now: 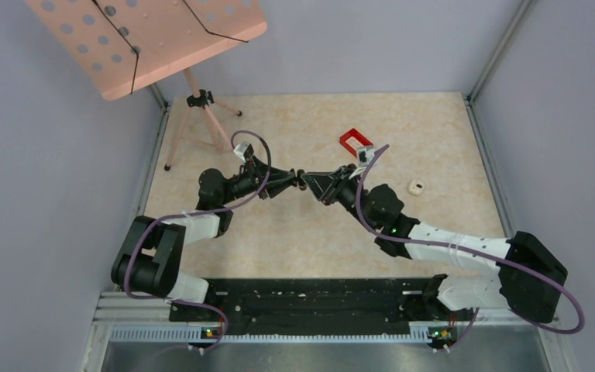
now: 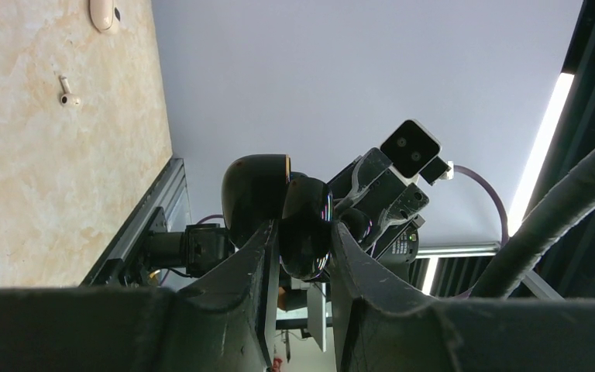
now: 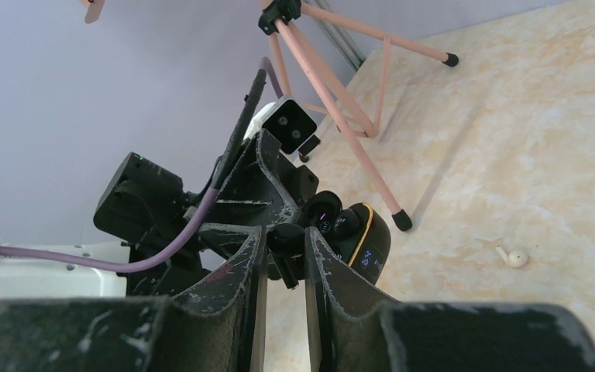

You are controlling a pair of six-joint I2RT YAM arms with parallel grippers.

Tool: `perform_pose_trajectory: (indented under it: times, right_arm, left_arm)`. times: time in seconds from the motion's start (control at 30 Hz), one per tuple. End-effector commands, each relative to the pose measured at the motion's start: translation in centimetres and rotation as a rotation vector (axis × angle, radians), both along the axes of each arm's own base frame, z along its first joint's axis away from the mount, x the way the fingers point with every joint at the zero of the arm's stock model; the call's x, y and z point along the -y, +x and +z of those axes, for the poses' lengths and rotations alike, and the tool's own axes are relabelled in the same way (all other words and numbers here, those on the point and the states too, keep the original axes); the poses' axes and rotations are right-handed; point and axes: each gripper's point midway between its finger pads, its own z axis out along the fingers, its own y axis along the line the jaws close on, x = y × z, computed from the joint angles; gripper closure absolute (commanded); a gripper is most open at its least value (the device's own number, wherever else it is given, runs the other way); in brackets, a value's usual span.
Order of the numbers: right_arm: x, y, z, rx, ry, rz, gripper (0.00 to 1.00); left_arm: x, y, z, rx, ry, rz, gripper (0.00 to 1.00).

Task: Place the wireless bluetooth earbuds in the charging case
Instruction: Place the earbud in the charging case.

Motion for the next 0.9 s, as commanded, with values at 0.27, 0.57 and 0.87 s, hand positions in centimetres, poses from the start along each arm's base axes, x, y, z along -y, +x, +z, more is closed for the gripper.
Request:
perform_pose_trajectory:
  times: [0.27,0.57,0.87]
  right_arm:
    - [0.0,0.6,1.4,0.085,0.065,-0.024,0.88]
    - [0.5,0.3,1.6,0.129,0.083,-0.03,0.91]
    - [1.2,0.0,2.1,0.187,0.125,-0.044,0.93]
  left_arm:
    - [-0.2,-0.7,1.3,0.018,-0.052,-0.012,1.0]
    - [-0.2,-0.9,1.1,0.001,-0.056,-0.013,1.0]
    - [-0.2,-0.8,1.1,-0.005,-0.055,-0.015,1.0]
